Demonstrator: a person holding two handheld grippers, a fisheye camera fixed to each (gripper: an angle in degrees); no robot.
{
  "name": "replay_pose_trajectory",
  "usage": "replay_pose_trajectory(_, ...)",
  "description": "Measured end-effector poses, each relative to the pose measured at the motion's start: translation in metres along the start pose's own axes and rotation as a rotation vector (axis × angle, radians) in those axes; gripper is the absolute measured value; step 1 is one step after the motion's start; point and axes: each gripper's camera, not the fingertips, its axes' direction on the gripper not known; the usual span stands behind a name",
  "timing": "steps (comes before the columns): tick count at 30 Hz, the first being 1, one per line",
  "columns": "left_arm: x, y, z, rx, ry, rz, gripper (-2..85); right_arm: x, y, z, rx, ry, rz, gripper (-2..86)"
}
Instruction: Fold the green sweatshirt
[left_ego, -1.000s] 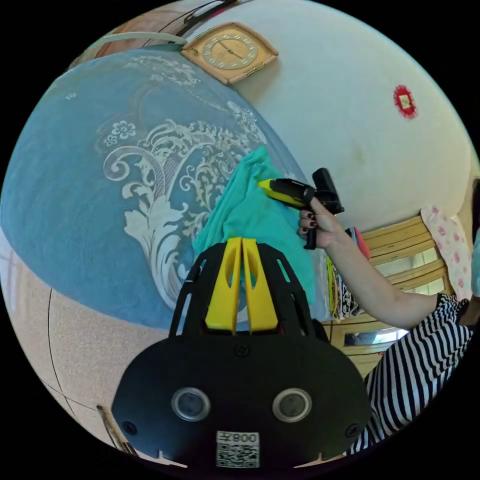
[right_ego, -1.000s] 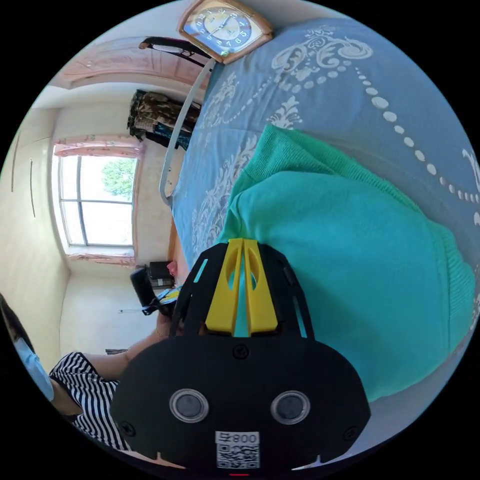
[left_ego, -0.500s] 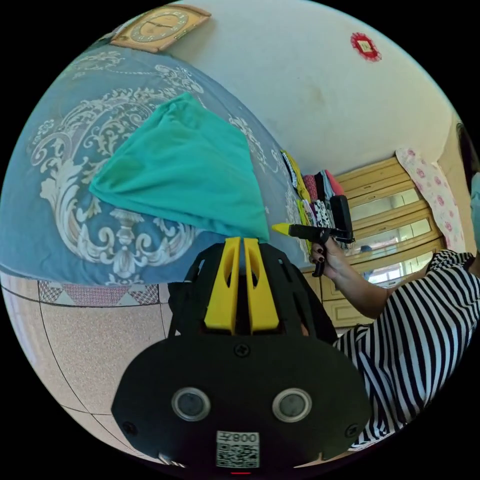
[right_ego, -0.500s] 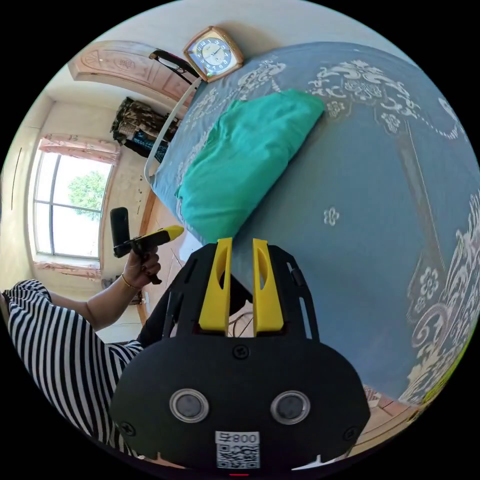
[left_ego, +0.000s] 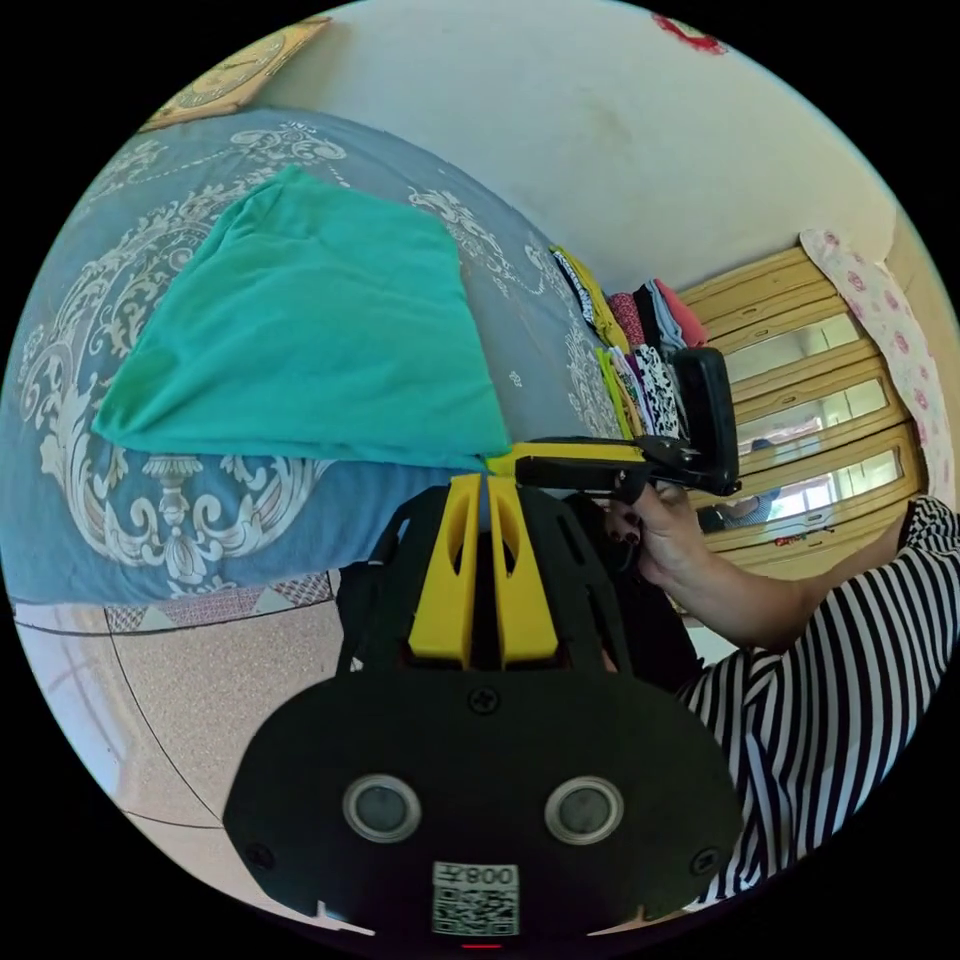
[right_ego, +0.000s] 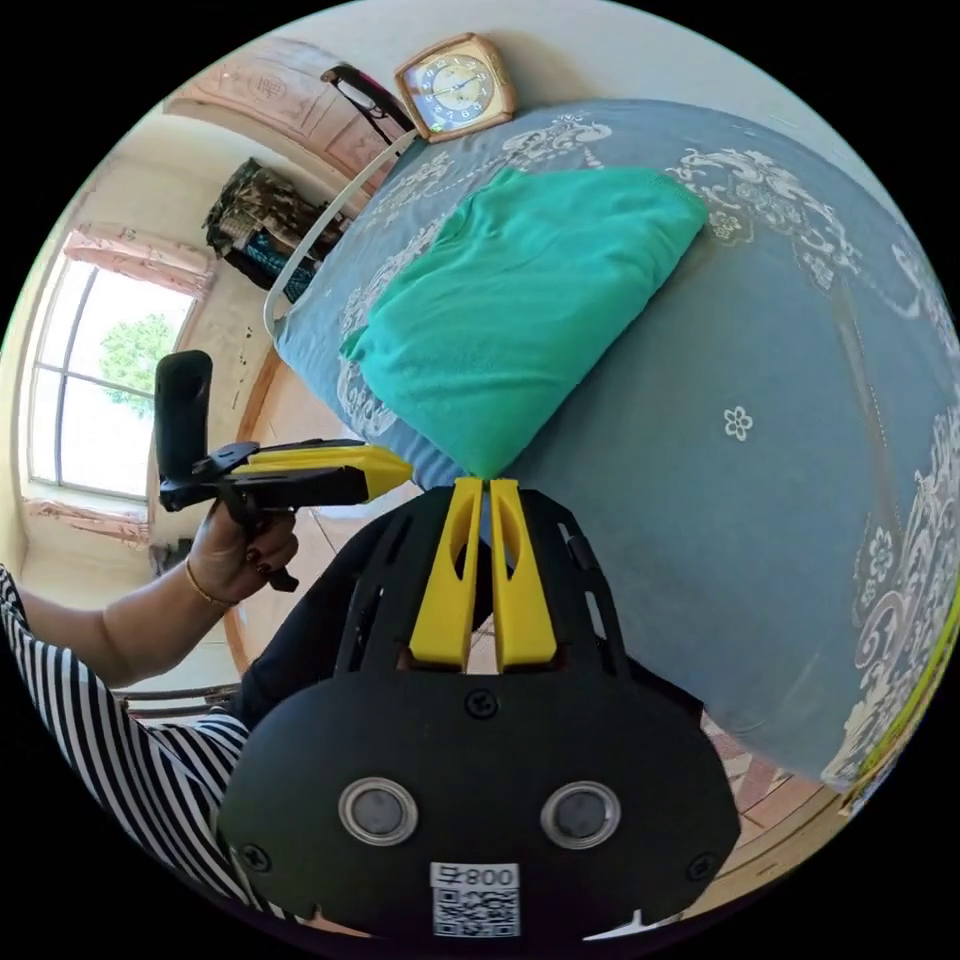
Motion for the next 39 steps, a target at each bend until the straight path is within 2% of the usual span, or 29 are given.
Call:
replay_pose_trajectory(6,0.029,0.013,0.018,0.023,-0.125,0.073,1.5,-0.036,0.02,0.015,-0.05,0.267,-0.181,0.7)
replay_pose_trajectory(11,0.046,0.019,0.044,0.003,-0.184,0.121,1.4,-0.045,0.039,0.038,-0.07,0.357,-0.265,0.4)
replay_pose_trajectory(16,0.058,0.022,0.063,0.015,-0.217,0.145,1.7,-0.041,0.062,0.026,-0.089,0.316,-0.28,0.2)
replay_pose_trajectory(21,0.073,0.023,0.079,0.035,-0.295,0.191,2.7,-0.035,0.075,-0.007,0.05,0.234,-0.262,0.1)
replay_pose_trajectory(29,0.113,0.024,0.134,-0.131,-0.596,0.501,4.4,-0.024,0.078,0.021,0.022,0.22,-0.277,0.1)
replay_pose_trajectory(39,0.121,0.031,0.154,-0.2,-0.642,0.575,2.3,-0.012,0.089,0.016,0.021,0.174,-0.263,0.1)
